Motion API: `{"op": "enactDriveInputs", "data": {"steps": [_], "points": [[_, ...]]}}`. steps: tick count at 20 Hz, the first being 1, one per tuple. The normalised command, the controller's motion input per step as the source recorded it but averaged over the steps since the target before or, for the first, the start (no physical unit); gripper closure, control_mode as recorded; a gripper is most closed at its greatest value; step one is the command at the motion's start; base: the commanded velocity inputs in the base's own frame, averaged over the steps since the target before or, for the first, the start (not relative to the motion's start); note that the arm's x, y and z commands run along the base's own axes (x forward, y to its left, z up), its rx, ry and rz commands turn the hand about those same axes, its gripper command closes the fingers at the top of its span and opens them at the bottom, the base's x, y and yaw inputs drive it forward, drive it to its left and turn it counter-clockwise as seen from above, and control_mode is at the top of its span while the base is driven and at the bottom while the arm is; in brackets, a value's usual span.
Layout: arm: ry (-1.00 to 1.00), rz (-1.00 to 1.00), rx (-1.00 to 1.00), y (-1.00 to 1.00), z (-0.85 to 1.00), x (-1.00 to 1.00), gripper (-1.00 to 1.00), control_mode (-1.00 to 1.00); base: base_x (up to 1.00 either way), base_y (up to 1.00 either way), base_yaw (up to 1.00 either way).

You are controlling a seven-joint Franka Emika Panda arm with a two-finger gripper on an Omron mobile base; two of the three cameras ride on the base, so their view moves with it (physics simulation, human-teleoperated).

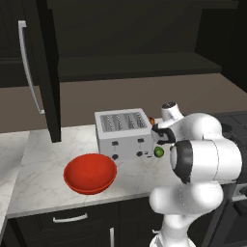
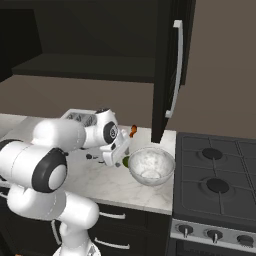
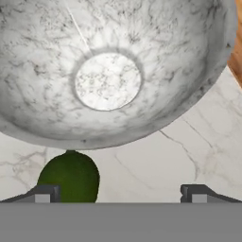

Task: Pick both bowls and place them on the counter. Then place the lime in one bowl and place the avocado in the other bowl.

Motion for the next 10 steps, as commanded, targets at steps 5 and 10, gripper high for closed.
{"op": "enactDriveInputs", "data": {"steps": [5, 10], "points": [[0.00, 0.00, 0.00, -0.05, -0.14, 0.16, -1.00, -1.00, 0.00, 0.00, 0.00], [0.00, 0.00, 0.00, -0.04, -0.19, 0.19, -1.00, -1.00, 0.00, 0.00, 0.00]]}}
